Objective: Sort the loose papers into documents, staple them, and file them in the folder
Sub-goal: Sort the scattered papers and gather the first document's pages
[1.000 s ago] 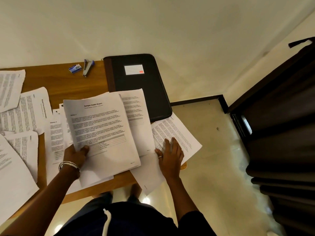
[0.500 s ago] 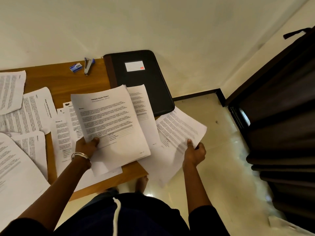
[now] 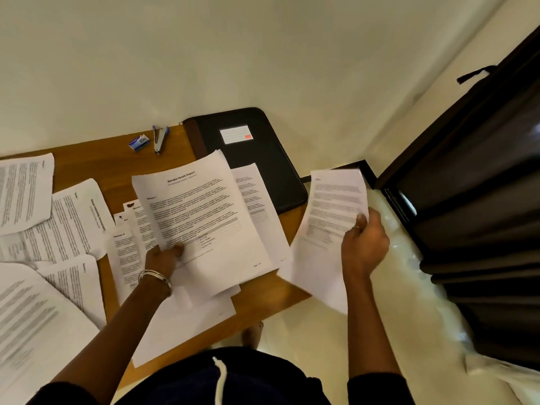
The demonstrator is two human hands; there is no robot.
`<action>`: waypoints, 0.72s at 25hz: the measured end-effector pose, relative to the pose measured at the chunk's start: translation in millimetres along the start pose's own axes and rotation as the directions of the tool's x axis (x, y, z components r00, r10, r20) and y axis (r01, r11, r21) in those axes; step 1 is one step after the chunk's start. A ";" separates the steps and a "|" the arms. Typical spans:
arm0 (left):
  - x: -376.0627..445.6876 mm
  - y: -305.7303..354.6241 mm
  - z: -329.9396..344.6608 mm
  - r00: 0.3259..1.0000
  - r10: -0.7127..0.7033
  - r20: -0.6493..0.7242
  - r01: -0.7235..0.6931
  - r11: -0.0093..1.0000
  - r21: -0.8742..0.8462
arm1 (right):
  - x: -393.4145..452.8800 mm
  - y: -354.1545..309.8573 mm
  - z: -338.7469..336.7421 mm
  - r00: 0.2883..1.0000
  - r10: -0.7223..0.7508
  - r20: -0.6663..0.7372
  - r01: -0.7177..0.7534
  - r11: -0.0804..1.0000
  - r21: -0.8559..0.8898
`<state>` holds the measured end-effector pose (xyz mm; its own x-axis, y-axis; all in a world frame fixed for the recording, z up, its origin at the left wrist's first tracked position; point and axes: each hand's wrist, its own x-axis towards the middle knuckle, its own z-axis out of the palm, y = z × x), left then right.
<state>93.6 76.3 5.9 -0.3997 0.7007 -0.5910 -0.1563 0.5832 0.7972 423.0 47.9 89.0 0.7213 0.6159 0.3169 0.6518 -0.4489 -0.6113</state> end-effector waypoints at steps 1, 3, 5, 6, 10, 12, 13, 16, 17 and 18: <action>2.9 4.4 -2.5 1.000 0.001 0.007 -0.001 1.000 -0.020 | 3.5 -17.0 -5.7 0.990 -0.141 -0.018 0.141 0.989 0.039; 5.4 14.3 -6.4 1.000 0.013 0.022 -0.011 0.997 -0.071 | 7.0 -44.5 -10.0 0.956 -0.293 0.008 0.285 0.937 0.204; 8.3 26.2 -15.7 0.998 0.026 0.051 -0.019 0.989 -0.144 | 2.6 -66.2 0.1 0.969 -0.237 0.073 0.185 0.889 0.419; 9.6 31.9 -21.7 0.997 0.031 0.076 -0.017 0.984 -0.180 | -1.3 -72.6 8.9 0.976 -0.175 0.127 0.094 0.873 0.478; 26.6 37.9 -60.8 0.957 -0.058 0.284 0.172 0.902 -0.395 | -35.6 -82.2 49.8 0.927 0.013 0.374 -0.198 0.865 0.461; 29.9 37.7 -77.7 0.933 -0.114 0.342 0.273 0.843 -0.463 | -48.5 -84.3 62.9 0.908 0.051 0.415 -0.255 0.854 0.453; 31.4 36.4 -85.7 0.923 -0.121 0.364 0.299 0.823 -0.484 | -52.8 -88.0 67.9 0.898 0.049 0.437 -0.269 0.847 0.458; 29.5 34.9 -103.8 0.919 -0.133 0.372 0.331 0.774 -0.539 | -61.6 -103.6 76.4 0.861 0.044 0.506 -0.321 0.820 0.475; 28.9 34.4 -107.3 0.910 -0.123 0.395 0.343 0.760 -0.553 | -64.2 -107.5 78.1 0.855 0.038 0.517 -0.326 0.815 0.480; 29.3 33.8 -110.2 0.911 -0.131 0.392 0.350 0.747 -0.565 | -67.2 -110.8 79.0 0.849 0.027 0.528 -0.327 0.812 0.484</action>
<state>-22.8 71.2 29.2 0.0102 0.7227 -0.6911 -0.7669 0.4492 0.4584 283.7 107.4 78.2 0.5064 0.8524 -0.1303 0.1801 -0.2523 -0.9507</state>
